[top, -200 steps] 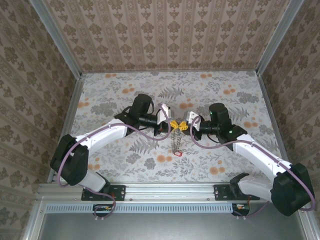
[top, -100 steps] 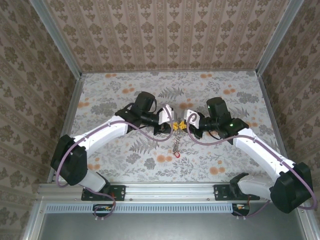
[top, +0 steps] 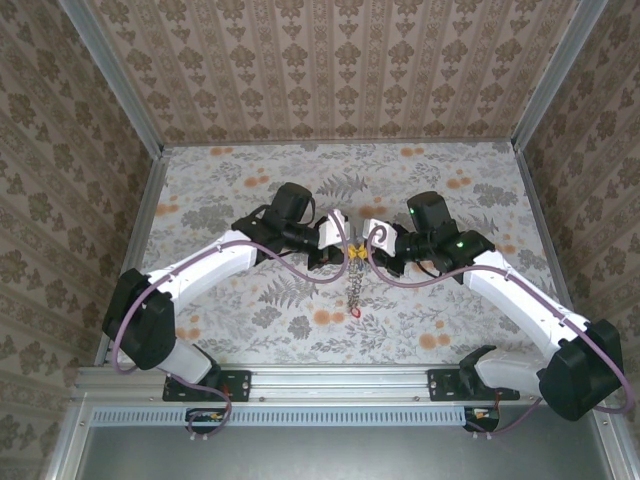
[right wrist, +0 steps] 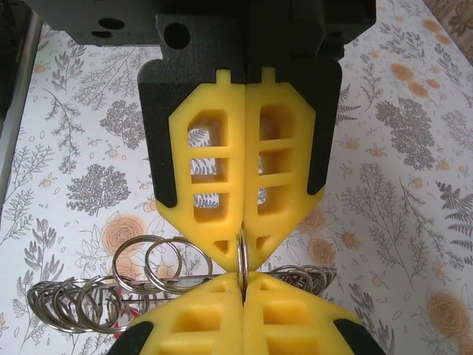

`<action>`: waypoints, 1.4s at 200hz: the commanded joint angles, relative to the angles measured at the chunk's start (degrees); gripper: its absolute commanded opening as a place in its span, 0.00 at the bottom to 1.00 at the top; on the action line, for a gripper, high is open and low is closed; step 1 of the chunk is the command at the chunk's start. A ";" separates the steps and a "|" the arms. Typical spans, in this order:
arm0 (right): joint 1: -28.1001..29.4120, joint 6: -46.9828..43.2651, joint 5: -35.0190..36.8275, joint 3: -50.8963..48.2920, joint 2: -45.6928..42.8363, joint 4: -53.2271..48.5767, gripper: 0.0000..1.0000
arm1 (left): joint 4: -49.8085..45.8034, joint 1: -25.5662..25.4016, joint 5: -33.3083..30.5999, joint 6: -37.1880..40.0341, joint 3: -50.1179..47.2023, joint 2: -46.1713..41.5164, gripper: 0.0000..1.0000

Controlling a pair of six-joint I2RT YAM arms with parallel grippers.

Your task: Put the keys on the keyring

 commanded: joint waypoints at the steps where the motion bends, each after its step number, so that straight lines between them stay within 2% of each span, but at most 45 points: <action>1: -2.04 5.04 -5.95 -1.72 -1.58 4.88 0.11 | 6.76 0.54 3.37 -3.70 -1.50 -0.87 0.00; 14: -4.16 9.20 -11.74 -3.83 -1.31 9.66 0.15 | 9.22 1.11 6.71 -5.72 -2.62 -1.18 0.00; 31: -4.70 9.89 -15.30 -4.29 -0.45 10.96 0.18 | 12.96 1.74 10.83 -7.92 -3.98 -1.34 0.00; 55: -4.79 9.73 -16.12 -4.25 0.80 11.29 0.19 | 15.29 1.95 13.81 -8.98 -4.63 -1.21 0.00; 102: -4.88 8.39 -16.49 -4.19 1.08 10.77 0.15 | 15.36 2.09 14.68 -9.61 -4.25 -0.95 0.00; 135: -4.87 7.56 -14.33 -4.19 0.74 9.78 0.05 | 14.12 2.18 13.07 -9.16 -4.11 -1.21 0.00; 156: -4.88 6.69 -13.29 -3.93 0.07 9.10 0.00 | 12.83 2.13 9.52 -8.46 -4.19 -1.49 0.09; 165: -4.88 6.33 -12.84 -3.54 -0.10 8.46 0.00 | 12.52 2.09 7.96 -8.34 -4.27 -1.79 0.15; 204: -4.28 4.45 -11.31 -1.97 -0.11 5.16 0.00 | 9.27 1.39 4.54 -5.55 -3.07 -2.03 0.18; 280: -3.16 4.87 -10.76 -2.51 -1.16 6.56 0.00 | 3.02 -0.21 0.34 -2.23 0.62 0.57 0.18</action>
